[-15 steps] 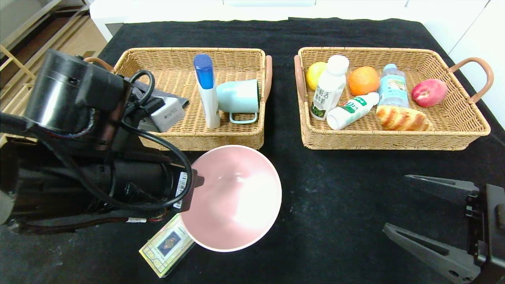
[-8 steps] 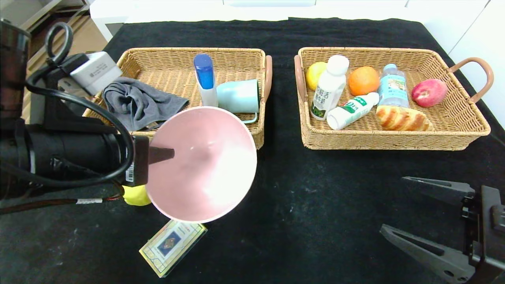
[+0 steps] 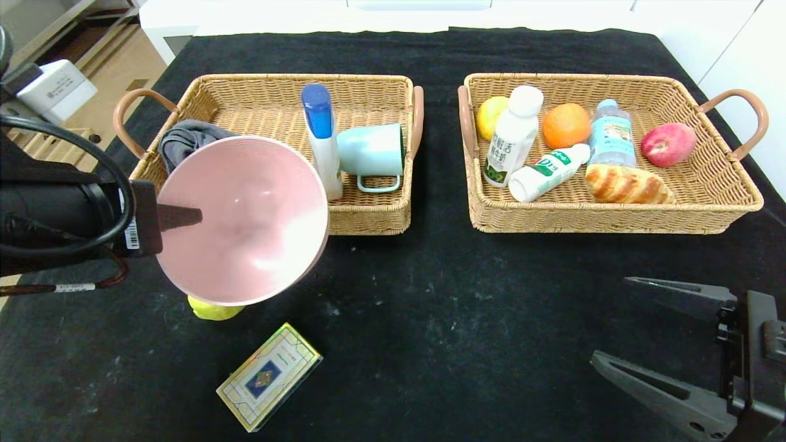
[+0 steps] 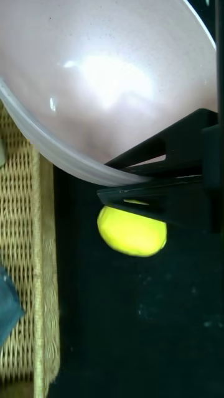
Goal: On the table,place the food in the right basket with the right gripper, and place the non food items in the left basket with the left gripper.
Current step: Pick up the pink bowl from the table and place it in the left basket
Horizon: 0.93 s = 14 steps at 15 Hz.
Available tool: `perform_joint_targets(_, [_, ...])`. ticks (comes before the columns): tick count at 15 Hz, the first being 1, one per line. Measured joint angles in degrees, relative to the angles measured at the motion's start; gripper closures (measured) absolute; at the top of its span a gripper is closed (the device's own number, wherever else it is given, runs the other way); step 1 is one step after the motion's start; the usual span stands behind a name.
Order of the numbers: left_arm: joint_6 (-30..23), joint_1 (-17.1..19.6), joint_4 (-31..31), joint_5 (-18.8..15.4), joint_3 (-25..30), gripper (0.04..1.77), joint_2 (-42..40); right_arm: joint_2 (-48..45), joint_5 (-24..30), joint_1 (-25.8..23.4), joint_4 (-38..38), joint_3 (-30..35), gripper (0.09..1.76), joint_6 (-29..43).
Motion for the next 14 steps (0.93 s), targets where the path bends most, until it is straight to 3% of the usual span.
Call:
perform_joint_targets(7, [0.0, 11.4, -7.7, -1.8, -1.3, 1.66, 3.5, -0.2, 0.0, 0.0, 0.0, 0.2, 0.14, -1.0])
perform_joint_targets(14, [0.0, 15.6, -11.4, -2.4, -9.7, 1.66, 11.7, -0.5, 0.0, 0.0, -0.1, 0.1, 0.14, -1.0])
